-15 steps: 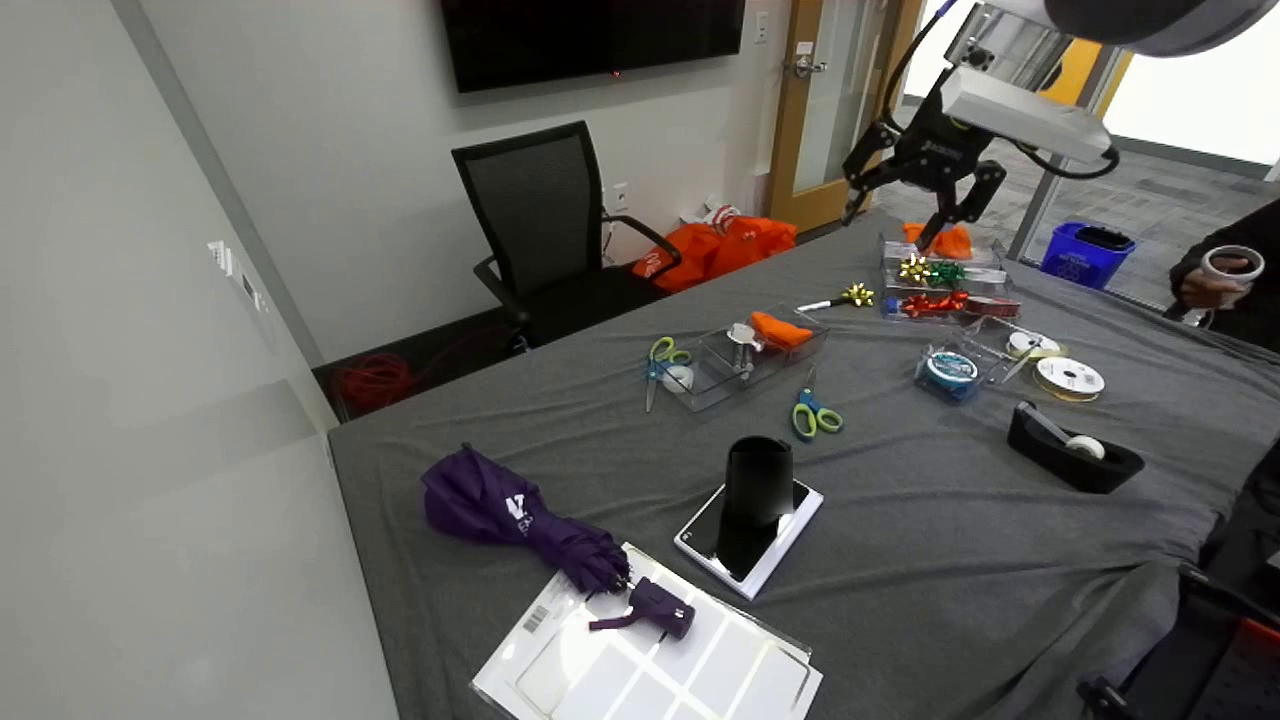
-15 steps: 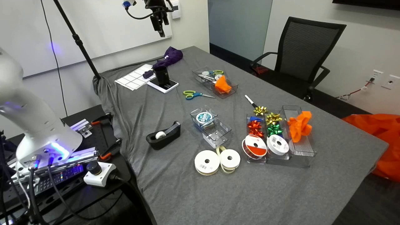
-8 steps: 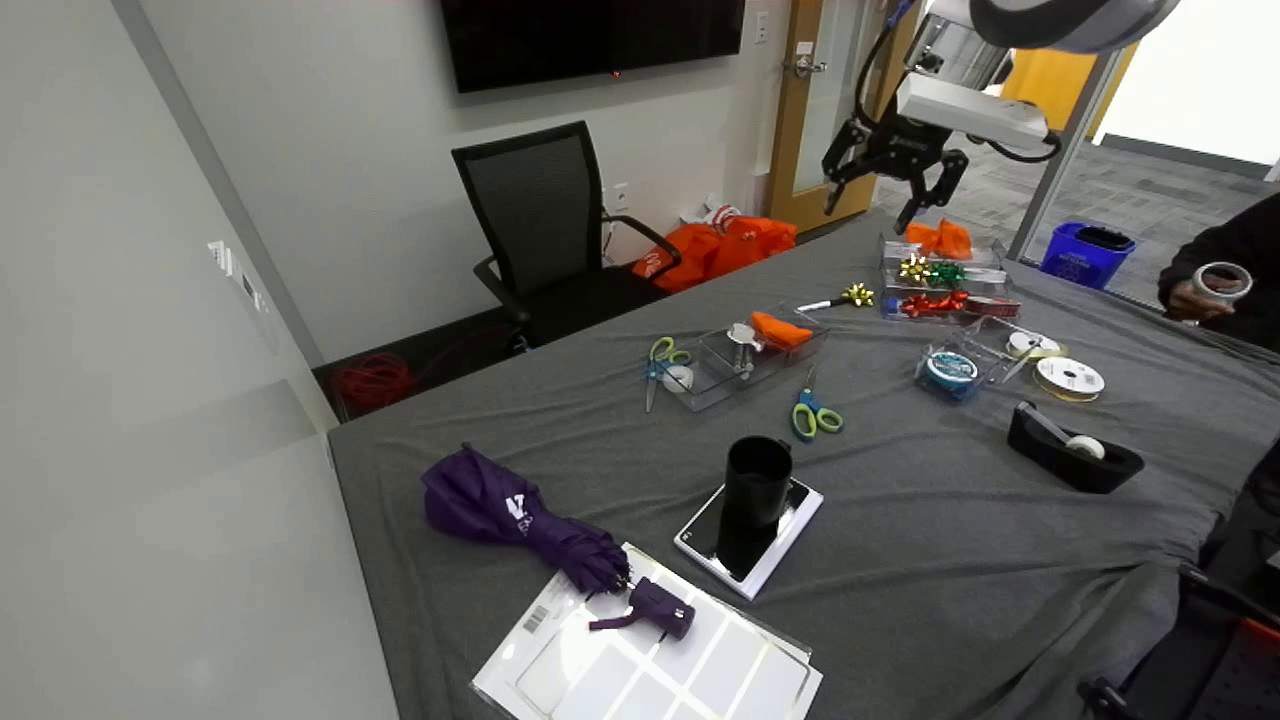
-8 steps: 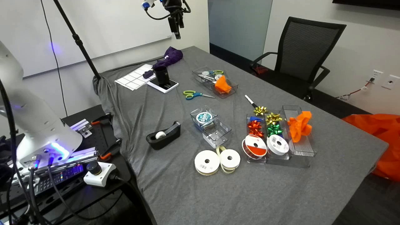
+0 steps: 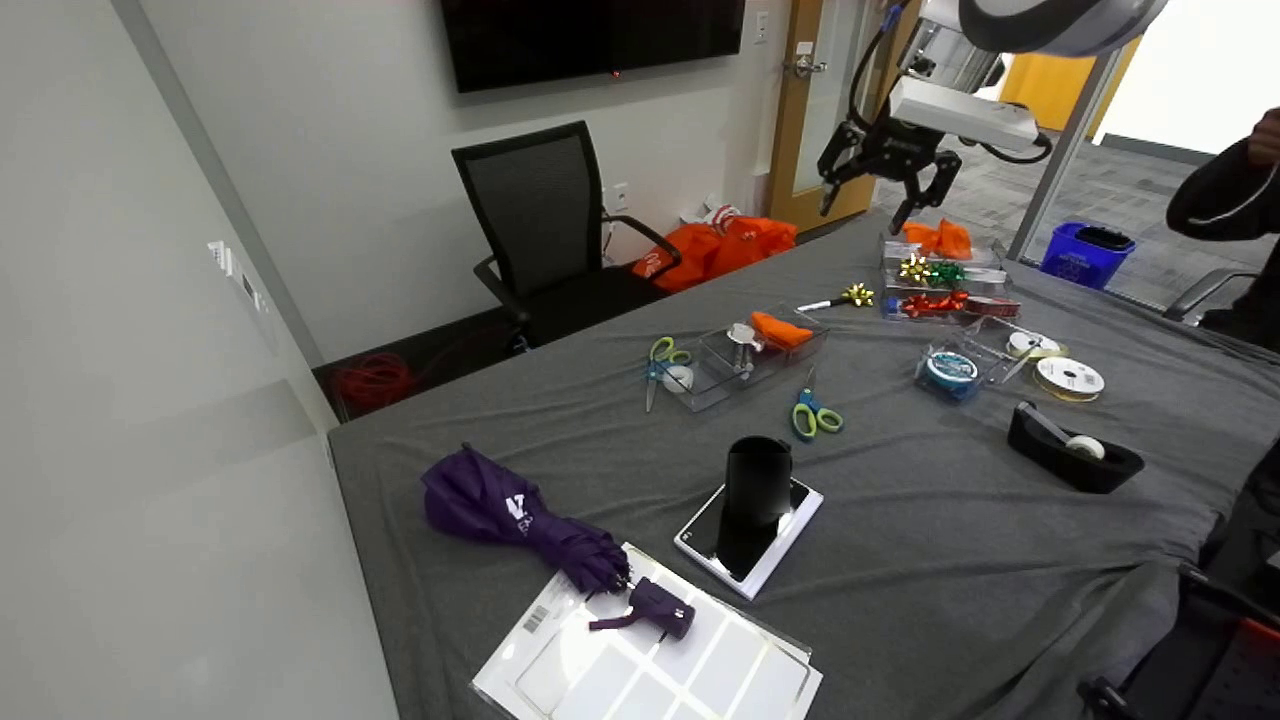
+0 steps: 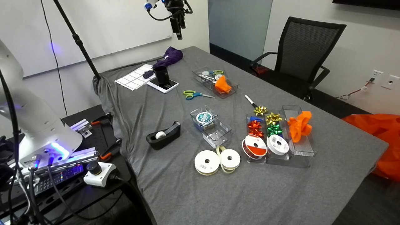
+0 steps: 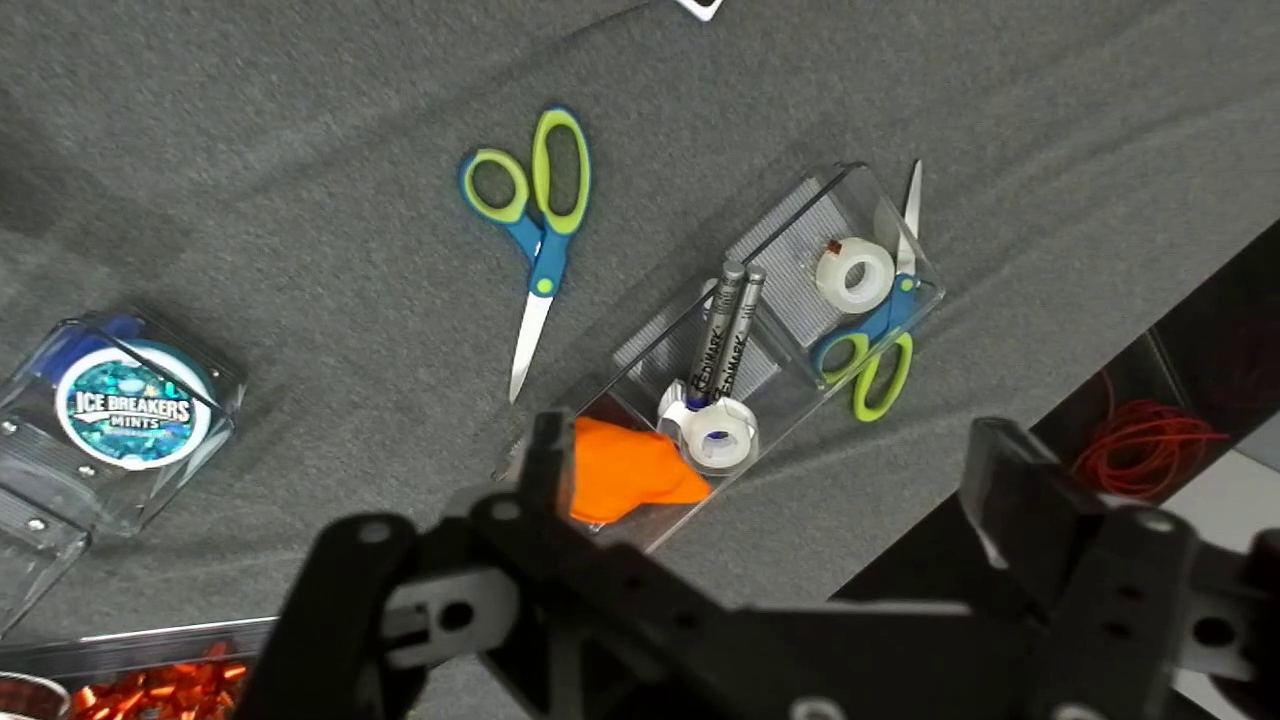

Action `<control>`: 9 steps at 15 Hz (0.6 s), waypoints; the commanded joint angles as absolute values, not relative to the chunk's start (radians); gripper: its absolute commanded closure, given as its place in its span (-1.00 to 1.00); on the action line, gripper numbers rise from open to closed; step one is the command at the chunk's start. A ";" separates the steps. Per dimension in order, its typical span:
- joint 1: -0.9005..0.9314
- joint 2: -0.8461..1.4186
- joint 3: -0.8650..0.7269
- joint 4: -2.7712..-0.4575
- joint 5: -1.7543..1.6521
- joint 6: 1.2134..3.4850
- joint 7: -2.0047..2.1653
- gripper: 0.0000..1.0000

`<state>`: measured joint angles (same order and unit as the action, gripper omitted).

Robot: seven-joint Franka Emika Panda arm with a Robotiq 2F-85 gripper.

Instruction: Put the right scissors in the cup

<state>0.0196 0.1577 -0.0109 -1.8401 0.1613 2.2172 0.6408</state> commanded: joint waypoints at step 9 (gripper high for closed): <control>-0.002 0.527 -0.081 -1.567 0.111 2.142 0.614 -1.00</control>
